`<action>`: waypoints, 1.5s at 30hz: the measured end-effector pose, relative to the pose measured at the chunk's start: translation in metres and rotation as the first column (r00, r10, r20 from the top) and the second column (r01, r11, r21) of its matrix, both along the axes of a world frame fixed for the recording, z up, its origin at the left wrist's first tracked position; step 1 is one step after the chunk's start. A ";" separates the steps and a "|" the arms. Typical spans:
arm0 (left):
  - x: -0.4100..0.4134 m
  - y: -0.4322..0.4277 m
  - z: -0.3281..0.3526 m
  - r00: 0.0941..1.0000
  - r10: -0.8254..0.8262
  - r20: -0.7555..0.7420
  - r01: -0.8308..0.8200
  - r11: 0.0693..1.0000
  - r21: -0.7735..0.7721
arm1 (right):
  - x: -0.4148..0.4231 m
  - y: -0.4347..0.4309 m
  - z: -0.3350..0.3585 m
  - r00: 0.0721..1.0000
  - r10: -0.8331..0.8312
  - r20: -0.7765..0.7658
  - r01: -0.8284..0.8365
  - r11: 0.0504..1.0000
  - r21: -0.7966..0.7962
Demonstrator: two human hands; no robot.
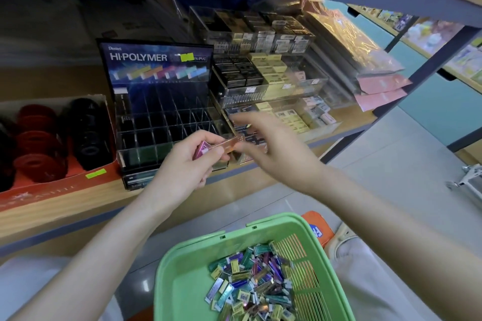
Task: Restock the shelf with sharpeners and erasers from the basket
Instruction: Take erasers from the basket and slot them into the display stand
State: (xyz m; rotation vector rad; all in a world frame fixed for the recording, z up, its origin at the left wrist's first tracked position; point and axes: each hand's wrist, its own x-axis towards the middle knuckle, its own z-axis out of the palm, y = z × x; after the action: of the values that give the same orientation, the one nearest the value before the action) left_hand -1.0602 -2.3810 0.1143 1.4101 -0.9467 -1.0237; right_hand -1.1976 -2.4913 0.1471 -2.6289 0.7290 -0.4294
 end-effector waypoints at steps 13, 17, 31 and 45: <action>0.044 0.035 0.003 0.930 0.365 0.046 -0.359 0.927 -0.106 | 0.055 0.036 0.015 0.994 -0.068 0.080 0.060 0.994 0.096; 0.060 0.052 0.006 0.907 0.419 0.049 -0.405 0.897 -0.178 | 0.100 0.024 0.013 0.941 -0.192 0.280 0.119 0.959 0.255; 0.097 0.081 0.004 0.844 0.531 -0.079 -0.536 0.840 -0.078 | 0.192 0.008 -0.007 0.991 0.025 0.134 -0.041 0.993 0.114; 0.093 0.084 0.011 0.860 0.505 -0.074 -0.510 0.855 -0.095 | 0.199 0.004 -0.012 0.994 0.108 -0.007 -0.108 0.994 0.024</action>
State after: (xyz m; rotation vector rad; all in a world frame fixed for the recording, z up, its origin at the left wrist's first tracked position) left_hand -0.9673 -2.2973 0.1252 1.4302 -0.5361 -0.5896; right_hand -0.9990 -2.4876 0.1355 -2.6342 0.5867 -0.3767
